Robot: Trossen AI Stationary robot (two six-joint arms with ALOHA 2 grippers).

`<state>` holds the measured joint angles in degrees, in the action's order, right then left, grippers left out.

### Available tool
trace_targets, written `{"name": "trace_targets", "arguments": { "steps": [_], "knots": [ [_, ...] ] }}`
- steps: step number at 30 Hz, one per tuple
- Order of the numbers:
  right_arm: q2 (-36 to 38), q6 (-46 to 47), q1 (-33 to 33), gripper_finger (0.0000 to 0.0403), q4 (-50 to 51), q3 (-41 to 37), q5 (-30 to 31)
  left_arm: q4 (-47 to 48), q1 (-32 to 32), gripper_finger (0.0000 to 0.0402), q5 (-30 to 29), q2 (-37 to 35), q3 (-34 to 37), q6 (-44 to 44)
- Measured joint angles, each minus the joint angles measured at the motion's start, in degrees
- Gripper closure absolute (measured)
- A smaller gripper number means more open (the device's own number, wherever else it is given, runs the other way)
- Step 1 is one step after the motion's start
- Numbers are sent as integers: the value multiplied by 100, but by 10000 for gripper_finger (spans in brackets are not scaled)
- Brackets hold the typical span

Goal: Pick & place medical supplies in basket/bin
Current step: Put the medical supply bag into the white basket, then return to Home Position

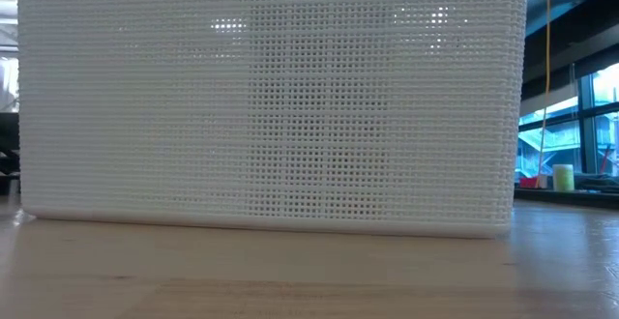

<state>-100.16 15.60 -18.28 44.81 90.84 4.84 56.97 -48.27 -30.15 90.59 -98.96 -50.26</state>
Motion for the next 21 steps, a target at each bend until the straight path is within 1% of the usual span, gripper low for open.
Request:
{"name": "trace_targets", "arguments": {
  "steps": [3, 7, 10, 12, 14, 17, 19, 21],
  "knots": [
    [-4, -3, 2, 224, 268, 361, -5, 2, 0, 274, 11, 0, 0, 2],
    [0, 68, 2, 224, 501, 1128, -17, 20, 0, 274, -69, 1, 0, 47],
    [0, 240, -28, 224, 781, 1869, 160, 166, -41, 274, -617, -65, 6, 76],
    [56, 230, -138, 224, 988, 2347, 466, 389, -109, 274, -1033, -248, 11, -9],
    [170, 44, -340, 224, 1127, 2632, 834, 585, -176, 274, -1463, -458, 5, -173],
    [453, -94, -768, 224, 1152, 2570, 1391, 769, -232, 274, -1885, -697, 4, -92],
    [735, 11, -1088, 224, 1184, 2305, 1786, 777, -211, 274, -2072, -840, 11, 239],
    [1086, 212, -1392, 224, 1097, 1865, 2263, 809, -145, 274, -2153, -1002, 11, 585]
  ]
}}
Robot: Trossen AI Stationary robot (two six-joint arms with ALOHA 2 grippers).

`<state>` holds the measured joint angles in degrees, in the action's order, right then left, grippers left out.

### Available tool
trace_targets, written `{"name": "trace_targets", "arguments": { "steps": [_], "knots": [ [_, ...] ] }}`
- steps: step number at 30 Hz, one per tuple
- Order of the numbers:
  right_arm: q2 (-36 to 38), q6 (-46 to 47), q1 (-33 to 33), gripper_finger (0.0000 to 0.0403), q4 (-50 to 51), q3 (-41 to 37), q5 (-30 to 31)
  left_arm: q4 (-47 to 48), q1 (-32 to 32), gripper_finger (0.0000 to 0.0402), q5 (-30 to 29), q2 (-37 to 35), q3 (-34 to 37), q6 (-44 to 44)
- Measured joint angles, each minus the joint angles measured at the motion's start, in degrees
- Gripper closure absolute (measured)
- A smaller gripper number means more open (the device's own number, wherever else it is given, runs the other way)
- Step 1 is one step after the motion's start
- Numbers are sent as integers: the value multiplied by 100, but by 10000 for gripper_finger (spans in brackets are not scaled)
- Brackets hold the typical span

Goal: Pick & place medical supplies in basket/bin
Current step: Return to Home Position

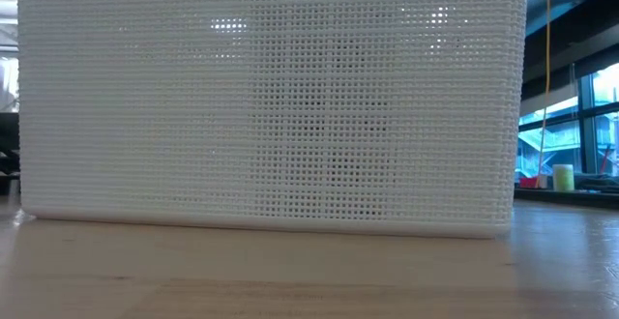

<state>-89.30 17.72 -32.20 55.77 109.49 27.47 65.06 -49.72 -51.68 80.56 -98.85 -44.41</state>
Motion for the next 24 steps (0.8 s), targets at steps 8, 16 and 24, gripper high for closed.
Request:
{"name": "trace_targets", "arguments": {
  "steps": [8, 16, 24],
  "knots": [
    [1644, -323, -697, 223, -1836, -2434, 688, -152, 504, 274, 49, -691, 2, 1047],
    [3104, -477, -679, 223, -1637, -3490, 741, -1357, 1886, 274, 2266, -741, 4, 3024],
    [4821, -663, -542, 223, -3077, -5566, 518, -1817, 3393, 274, 3457, -1450, 649, 3878]
  ]
}}
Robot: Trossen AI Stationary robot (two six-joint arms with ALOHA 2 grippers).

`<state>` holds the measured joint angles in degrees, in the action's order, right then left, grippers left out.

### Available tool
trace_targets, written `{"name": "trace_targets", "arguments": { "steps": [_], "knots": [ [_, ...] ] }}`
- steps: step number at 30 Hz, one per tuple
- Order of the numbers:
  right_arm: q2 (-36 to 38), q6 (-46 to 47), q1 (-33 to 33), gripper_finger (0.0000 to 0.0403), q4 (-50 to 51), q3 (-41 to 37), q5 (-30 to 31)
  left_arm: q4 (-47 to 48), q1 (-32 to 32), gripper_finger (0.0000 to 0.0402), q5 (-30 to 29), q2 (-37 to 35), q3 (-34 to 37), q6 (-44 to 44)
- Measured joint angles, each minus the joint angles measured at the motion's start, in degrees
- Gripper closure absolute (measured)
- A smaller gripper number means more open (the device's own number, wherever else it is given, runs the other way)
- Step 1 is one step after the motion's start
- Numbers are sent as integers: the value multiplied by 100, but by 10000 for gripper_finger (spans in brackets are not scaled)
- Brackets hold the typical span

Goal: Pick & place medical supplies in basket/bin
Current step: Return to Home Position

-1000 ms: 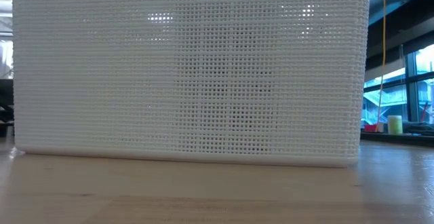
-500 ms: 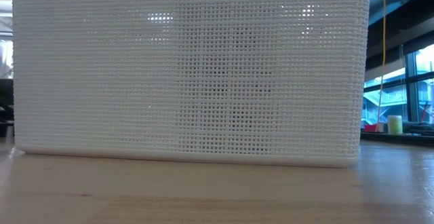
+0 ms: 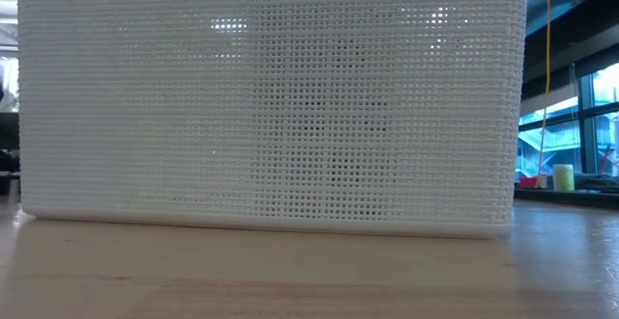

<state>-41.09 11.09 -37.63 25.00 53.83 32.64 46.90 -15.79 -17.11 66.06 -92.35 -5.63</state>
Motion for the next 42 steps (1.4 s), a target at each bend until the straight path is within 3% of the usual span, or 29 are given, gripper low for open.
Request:
{"name": "trace_targets", "arguments": {
  "steps": [6, 12, 20, 27, 33, 42],
  "knots": [
    [1260, -399, 32, 224, -1021, -1230, 7, -583, 913, 274, 603, -1313, 1422, -126],
    [2131, -547, 35, 224, -1522, -1969, 20, -1821, 1117, 274, 938, -2802, 3314, -325],
    [2657, -520, 35, 224, -2455, -2835, 72, -2573, 1117, 274, 667, -4825, 5460, -982],
    [2872, -385, 39, 224, -3526, -3657, 79, -2664, 1117, 274, 494, -6524, 6527, -1447],
    [2943, -221, 170, 224, -4227, -4324, 511, -2759, 1109, 274, 317, -6449, 6757, -1382],
    [3205, -386, 899, 224, -5203, -5185, 526, -2667, 1114, 274, -433, -6593, 7127, -1354]
  ]
}}
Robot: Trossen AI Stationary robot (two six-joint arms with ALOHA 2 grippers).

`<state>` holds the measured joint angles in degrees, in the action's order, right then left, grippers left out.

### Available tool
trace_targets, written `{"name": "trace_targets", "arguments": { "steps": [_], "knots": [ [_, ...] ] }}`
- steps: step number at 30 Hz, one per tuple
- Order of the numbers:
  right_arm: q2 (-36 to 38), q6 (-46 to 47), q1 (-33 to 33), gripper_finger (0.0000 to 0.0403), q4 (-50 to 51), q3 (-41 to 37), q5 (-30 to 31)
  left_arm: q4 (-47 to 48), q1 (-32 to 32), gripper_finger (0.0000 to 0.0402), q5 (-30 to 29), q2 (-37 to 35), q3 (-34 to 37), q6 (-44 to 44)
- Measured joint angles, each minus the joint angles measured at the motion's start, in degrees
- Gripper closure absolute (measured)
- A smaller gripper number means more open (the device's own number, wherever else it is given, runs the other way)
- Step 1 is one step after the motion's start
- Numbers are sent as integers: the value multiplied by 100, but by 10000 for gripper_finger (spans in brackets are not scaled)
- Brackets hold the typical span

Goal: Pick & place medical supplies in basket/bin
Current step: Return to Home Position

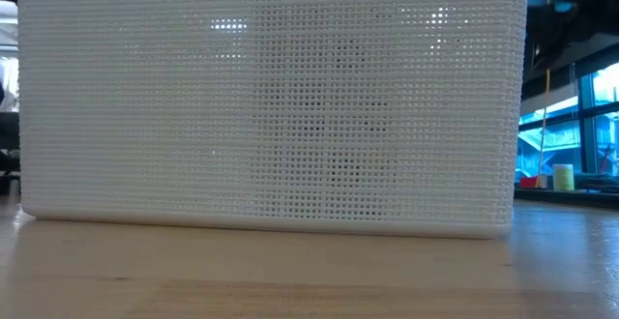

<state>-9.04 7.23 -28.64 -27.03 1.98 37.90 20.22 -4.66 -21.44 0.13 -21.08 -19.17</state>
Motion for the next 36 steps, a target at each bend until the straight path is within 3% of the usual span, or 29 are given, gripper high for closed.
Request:
{"name": "trace_targets", "arguments": {
  "steps": [3, 12, 24, 36],
  "knots": [
    [223, -2, 202, 224, 23, -162, -131, 18, 3, 274, -318, -8, 190, -95],
    [813, -333, 626, 224, 253, -162, -661, -800, 127, 289, -235, -10, 975, -282],
    [897, -23, 699, 224, 643, -162, -809, -1514, 917, 334, 1003, -10, 1741, -537],
    [897, 18, 699, 224, 962, -162, -812, -1381, 1456, 341, 1694, -10, 1795, -344]
  ]
}}
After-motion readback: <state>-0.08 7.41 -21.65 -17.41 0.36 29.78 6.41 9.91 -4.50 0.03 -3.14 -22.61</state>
